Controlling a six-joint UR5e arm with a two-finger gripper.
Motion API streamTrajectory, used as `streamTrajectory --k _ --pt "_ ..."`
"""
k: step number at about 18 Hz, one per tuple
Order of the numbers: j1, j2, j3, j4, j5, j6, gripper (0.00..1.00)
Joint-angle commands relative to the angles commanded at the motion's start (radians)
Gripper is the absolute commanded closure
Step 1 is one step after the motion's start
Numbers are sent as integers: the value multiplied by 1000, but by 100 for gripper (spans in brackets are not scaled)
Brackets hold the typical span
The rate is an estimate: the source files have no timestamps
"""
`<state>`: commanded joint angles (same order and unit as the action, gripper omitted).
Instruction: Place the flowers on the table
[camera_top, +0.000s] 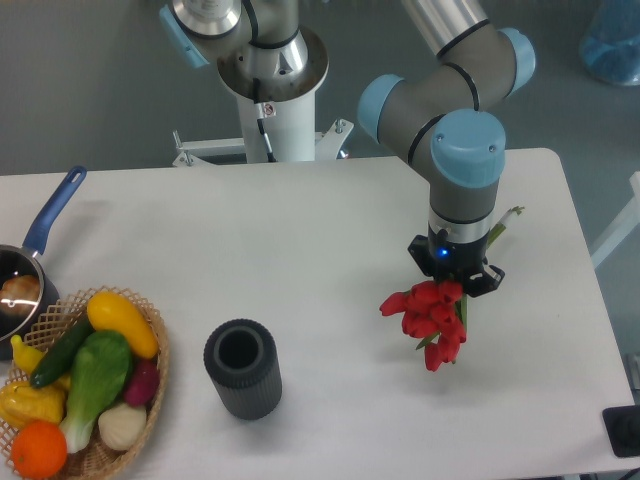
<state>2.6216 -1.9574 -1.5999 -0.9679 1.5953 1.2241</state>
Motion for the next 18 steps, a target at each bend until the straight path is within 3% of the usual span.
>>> streamTrajectory --k 6,9,10,14,15,18 --pt "-2 -9 -2 2 3 -2 100" --pt "-2 -15 -11 6 0 -2 87" --pt "0 -18 -11 6 -2 -2 79" --pt "2 -31 -15 14 -9 -18 30" --pt "3 -29 -17 15 -14 -29 0" --pt "6 -29 -18 17 -14 -31 0"
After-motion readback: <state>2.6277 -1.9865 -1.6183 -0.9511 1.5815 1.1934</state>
